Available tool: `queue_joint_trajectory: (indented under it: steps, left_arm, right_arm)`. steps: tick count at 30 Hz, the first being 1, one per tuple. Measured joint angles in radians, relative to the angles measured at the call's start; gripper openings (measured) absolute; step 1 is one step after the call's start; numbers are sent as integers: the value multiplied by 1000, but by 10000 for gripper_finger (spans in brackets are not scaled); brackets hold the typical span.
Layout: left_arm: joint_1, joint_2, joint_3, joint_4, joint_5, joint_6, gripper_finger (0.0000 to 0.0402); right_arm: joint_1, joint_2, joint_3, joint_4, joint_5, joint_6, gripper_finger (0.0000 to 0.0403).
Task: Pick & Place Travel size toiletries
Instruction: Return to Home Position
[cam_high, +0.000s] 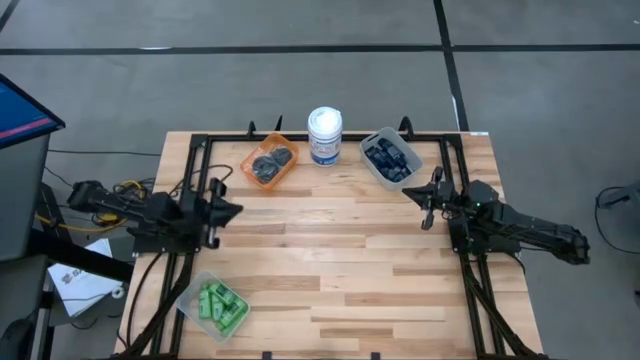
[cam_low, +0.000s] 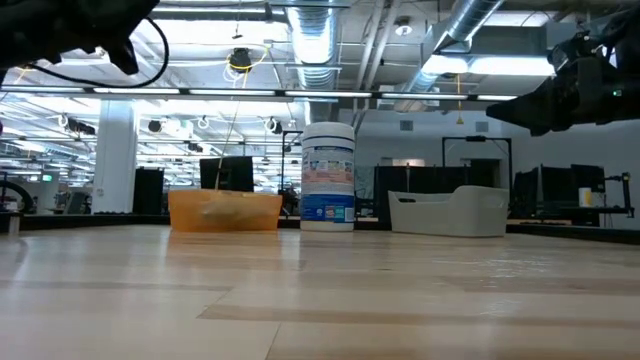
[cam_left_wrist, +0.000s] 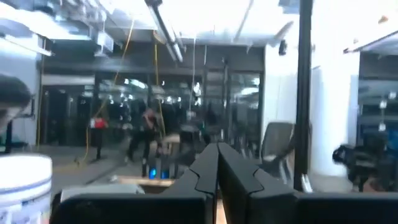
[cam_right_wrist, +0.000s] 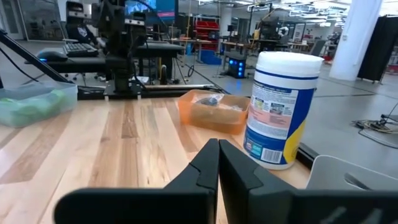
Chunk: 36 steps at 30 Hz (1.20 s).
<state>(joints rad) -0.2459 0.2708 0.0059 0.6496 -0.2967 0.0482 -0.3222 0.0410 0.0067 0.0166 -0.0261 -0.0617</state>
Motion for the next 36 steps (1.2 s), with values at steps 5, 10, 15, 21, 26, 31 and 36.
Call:
queue_joint_trajectory:
  steps: [5, 10, 15, 21, 26, 31, 36]
  left_arm:
    - [89, -113, 0, -151, 215, -92, 1]
    - [200, -167, 0, -285, 494, -180, 1]
    - [299, -165, 0, -356, 594, -164, 1]
    - [397, -165, 0, -393, 585, -187, 1]
    - [414, -164, 0, -473, 434, -146, 1]
    - [385, -165, 0, -529, 339, -120, 1]
    - [352, -165, 0, -580, 338, -95, 1]
  right_arm:
    - [0, 0, 0, 0, 0, -18, 1]
    - [0, 0, 0, 0, 0, -27, 1]
    - [0, 0, 0, 0, 0, -46, 1]
    - [0, 0, -1, 0, 10, -44, 1]
    - [-1, 9, -1, -3, 29, 9, 1]
    - [-1, 49, -1, -3, 29, 13, 1]
    - [-1, 83, -1, -3, 29, 8, 1]
